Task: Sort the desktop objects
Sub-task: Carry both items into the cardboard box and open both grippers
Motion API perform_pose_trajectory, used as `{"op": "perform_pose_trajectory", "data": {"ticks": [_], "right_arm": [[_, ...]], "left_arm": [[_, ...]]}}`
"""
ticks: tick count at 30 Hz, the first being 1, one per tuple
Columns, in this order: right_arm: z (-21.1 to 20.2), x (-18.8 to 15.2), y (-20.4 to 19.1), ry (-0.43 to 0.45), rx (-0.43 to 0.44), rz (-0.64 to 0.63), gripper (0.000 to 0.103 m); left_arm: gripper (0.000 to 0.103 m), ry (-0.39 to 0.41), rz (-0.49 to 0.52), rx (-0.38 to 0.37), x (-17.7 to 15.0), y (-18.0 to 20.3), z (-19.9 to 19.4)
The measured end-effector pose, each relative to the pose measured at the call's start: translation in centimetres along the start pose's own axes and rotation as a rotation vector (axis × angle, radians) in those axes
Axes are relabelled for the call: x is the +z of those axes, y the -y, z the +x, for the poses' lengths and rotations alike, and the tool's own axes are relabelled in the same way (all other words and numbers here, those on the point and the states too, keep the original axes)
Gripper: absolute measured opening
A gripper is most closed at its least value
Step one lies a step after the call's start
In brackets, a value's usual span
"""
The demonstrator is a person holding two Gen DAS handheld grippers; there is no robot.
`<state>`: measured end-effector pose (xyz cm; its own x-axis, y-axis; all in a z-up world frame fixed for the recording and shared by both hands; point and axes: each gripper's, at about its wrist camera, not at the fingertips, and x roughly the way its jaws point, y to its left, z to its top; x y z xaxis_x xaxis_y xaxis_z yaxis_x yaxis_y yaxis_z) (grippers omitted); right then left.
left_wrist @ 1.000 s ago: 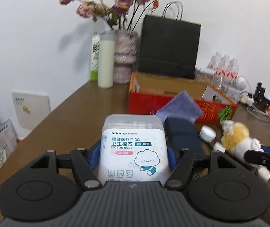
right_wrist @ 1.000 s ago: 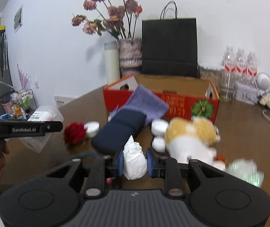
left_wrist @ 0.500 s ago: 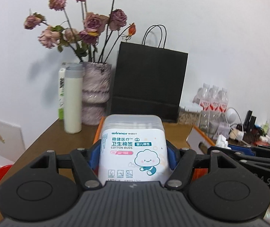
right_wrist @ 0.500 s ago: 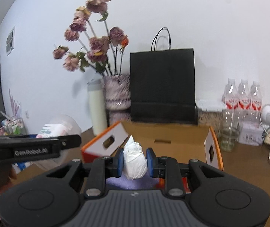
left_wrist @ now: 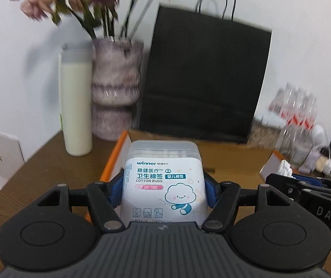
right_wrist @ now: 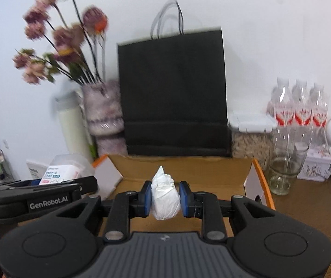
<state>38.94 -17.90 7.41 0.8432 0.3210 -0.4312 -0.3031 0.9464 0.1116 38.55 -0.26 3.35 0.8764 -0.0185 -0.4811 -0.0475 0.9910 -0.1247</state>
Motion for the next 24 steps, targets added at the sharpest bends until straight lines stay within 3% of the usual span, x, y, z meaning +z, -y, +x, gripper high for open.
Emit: {"op": "perform_pose_trajectory", "data": {"ticks": [6, 10, 12, 16, 19, 24], "right_arm": [[3.3, -1.6, 0.6, -0.113, -0.030, -0.004, 0.024], [3.7, -2.0, 0.7, -0.139, -0.026, 0.001, 0.027], [3.7, -2.1, 0.6, -0.149, -0.031, -0.006, 0.031], [3.5, -2.2, 0.7, -0.165, -0.046, 0.011, 0.065], [3.4, -2.0, 1.2, -0.176, -0.062, 0.030, 0.085], [3.2, -1.8, 2.2, -0.184, -0.051, 0.088, 0.103]], "left_arm": [[0.067, -0.071, 0.038, 0.007, -1.0, 0.3, 1.9], [0.068, -0.088, 0.055, 0.015, -1.3, 0.6, 2.0], [0.075, -0.088, 0.063, 0.020, -1.3, 0.7, 2.0], [0.085, -0.060, 0.074, 0.060, -0.8, 0.9, 1.4], [0.100, -0.048, 0.055, 0.092, -0.5, 0.5, 1.2], [0.103, -0.019, 0.037, 0.097, -0.1, 0.3, 0.6]]}}
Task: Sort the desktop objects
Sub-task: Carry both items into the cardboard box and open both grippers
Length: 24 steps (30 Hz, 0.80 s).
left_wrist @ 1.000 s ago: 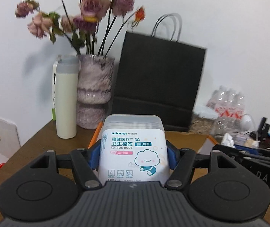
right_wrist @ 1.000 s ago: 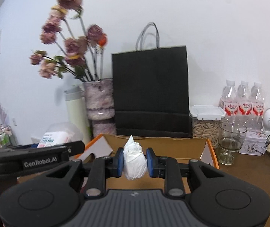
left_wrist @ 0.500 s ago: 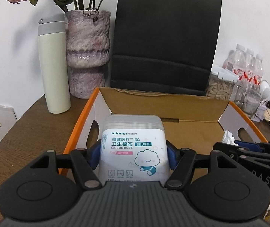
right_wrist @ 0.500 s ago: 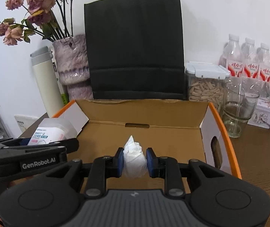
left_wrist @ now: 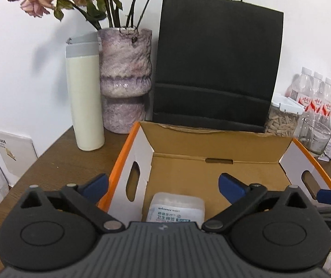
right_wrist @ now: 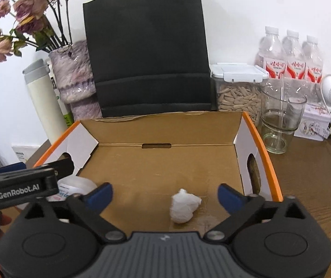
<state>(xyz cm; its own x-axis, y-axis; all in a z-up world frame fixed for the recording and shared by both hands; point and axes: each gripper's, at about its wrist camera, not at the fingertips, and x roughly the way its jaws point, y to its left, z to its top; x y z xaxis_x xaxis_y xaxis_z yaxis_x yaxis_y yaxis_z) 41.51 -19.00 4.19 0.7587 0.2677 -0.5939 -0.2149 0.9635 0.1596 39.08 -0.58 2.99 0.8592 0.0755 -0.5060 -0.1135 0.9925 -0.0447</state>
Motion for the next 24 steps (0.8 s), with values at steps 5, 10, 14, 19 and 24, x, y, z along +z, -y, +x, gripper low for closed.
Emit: {"op": "perform_pose_trajectory", "data": {"ticks": [5, 10, 14, 19, 24], "right_arm": [[-0.6, 0.2, -0.3, 0.004, 0.025, 0.001, 0.103], [-1.7, 0.4, -0.8, 0.027, 0.026, -0.010, 0.103], [-3.2, 0.3, -1.4, 0.058, 0.021, -0.031, 0.103], [-5.1, -0.3, -1.7, 0.091, 0.020, -0.054, 0.103], [-7.1, -1.5, -2.0, 0.111, 0.020, -0.078, 0.103]], "left_arm": [[0.103, 0.019, 0.005, 0.008, 0.1, 0.2, -0.6], [0.103, 0.043, -0.003, 0.004, 0.2, 0.2, -1.7], [0.103, 0.068, -0.007, -0.001, -0.1, 0.1, -3.1], [0.103, 0.079, -0.017, -0.005, -0.9, -0.2, -5.0], [0.103, 0.083, -0.015, -0.011, -2.2, -0.4, -7.2]]}}
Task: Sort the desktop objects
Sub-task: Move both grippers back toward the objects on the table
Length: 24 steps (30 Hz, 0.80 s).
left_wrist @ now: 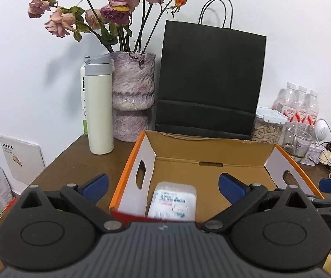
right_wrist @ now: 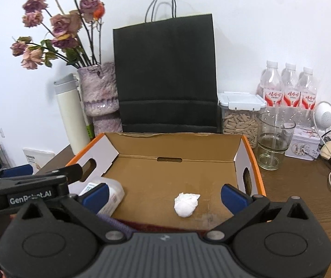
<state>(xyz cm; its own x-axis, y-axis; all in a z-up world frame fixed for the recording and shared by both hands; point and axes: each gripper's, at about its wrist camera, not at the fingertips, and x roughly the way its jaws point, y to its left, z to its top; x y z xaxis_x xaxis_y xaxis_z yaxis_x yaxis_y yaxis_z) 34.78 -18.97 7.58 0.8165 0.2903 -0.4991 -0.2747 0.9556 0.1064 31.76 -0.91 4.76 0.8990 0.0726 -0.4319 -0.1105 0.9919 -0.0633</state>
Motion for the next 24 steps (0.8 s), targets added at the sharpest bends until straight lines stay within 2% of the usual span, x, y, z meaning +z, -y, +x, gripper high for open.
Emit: {"op": "perform_pose_trajectory", "data": {"ticks": [7, 12, 18, 24], "right_arm": [[-3.9, -2.1, -0.8, 0.051, -0.008, -0.040, 0.103], [-7.5, -4.8, -1.1, 0.112, -0.016, -0.054, 0.103], [-10.7, -8.5, -1.6, 0.114, -0.023, -0.088, 0.103], [-13.4, -12.1, -1.1, 0.087, -0.034, -0.091, 0.103]], "left_arm": [[0.103, 0.026, 0.006, -0.016, -1.9, -0.1, -4.1], [0.103, 0.042, 0.026, -0.034, -4.5, -0.1, -7.1], [0.103, 0.041, 0.070, -0.042, -7.4, -0.4, -10.6], [0.103, -0.009, 0.093, -0.078, -10.0, -0.8, -13.2]]}}
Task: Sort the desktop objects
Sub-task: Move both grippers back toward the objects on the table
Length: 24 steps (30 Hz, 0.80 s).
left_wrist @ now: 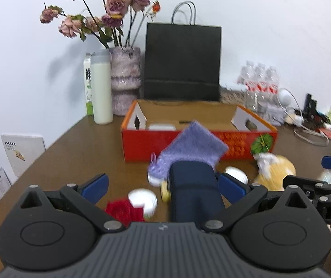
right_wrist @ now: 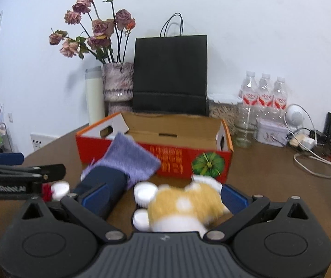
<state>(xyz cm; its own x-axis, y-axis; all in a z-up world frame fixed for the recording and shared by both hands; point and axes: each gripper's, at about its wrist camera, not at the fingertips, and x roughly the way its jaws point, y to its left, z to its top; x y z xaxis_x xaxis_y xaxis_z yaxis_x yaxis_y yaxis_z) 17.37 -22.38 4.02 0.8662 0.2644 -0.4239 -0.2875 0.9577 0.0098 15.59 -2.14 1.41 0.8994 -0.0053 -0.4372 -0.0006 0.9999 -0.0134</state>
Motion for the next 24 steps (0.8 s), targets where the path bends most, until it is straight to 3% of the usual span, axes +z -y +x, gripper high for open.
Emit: {"op": "perform_pose_trajectory", "data": {"ticks": [11, 17, 24], "right_arm": [[-4.9, -4.8, 2.1, -0.056, -0.034, 0.001, 0.103], [-6.1, -6.1, 3.9, -0.075, -0.062, 0.012, 0.103], [-6.3, -7.3, 5.5, -0.104, -0.064, 0.033, 0.103]], "left_arm": [[0.103, -0.175, 0.020, -0.107, -3.2, 1.6, -1.3], [0.103, -0.241, 0.022, -0.126, -4.1, 2.6, -1.2], [0.103, -0.296, 0.055, -0.095, -4.7, 3.7, -0.4]]}}
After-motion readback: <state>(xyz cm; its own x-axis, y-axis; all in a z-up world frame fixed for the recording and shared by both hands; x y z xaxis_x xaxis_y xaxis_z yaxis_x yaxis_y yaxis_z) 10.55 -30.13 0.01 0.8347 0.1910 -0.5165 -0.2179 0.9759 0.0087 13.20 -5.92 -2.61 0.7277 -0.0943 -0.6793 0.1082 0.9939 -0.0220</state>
